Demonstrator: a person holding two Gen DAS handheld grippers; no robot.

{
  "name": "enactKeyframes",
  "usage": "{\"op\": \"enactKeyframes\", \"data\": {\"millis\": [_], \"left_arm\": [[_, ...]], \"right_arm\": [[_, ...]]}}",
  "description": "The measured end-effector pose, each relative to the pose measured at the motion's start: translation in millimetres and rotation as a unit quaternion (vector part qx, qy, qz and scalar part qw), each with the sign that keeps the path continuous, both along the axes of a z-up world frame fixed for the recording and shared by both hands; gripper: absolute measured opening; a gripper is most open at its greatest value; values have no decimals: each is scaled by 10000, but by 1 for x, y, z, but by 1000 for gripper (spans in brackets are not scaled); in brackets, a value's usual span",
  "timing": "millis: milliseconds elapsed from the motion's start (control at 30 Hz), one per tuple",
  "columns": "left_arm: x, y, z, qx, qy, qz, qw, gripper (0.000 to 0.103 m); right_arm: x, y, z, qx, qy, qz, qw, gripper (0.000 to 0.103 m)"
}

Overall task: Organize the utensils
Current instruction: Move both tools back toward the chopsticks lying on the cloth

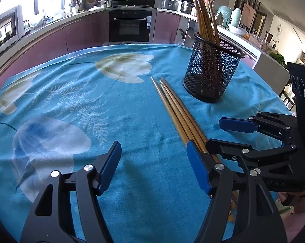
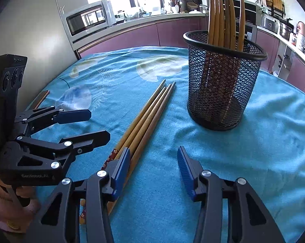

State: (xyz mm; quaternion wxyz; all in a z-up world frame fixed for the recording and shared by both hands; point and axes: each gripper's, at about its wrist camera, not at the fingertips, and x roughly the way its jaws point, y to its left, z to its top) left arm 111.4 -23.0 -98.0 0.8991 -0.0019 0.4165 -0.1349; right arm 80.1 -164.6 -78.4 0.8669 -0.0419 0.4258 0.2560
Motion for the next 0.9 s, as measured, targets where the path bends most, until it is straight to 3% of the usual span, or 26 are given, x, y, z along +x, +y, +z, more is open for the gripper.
{"op": "enactKeyframes", "data": {"millis": [467,900], "left_arm": [[7,-9,-4,35,124,-128,9998,66],[12,-16,-9,189,152,-189,9995,65]], "right_arm": [[2,-3,1,31,82,-89,9999,39],[3,-8,0,43,106,-110,9999,39]]}}
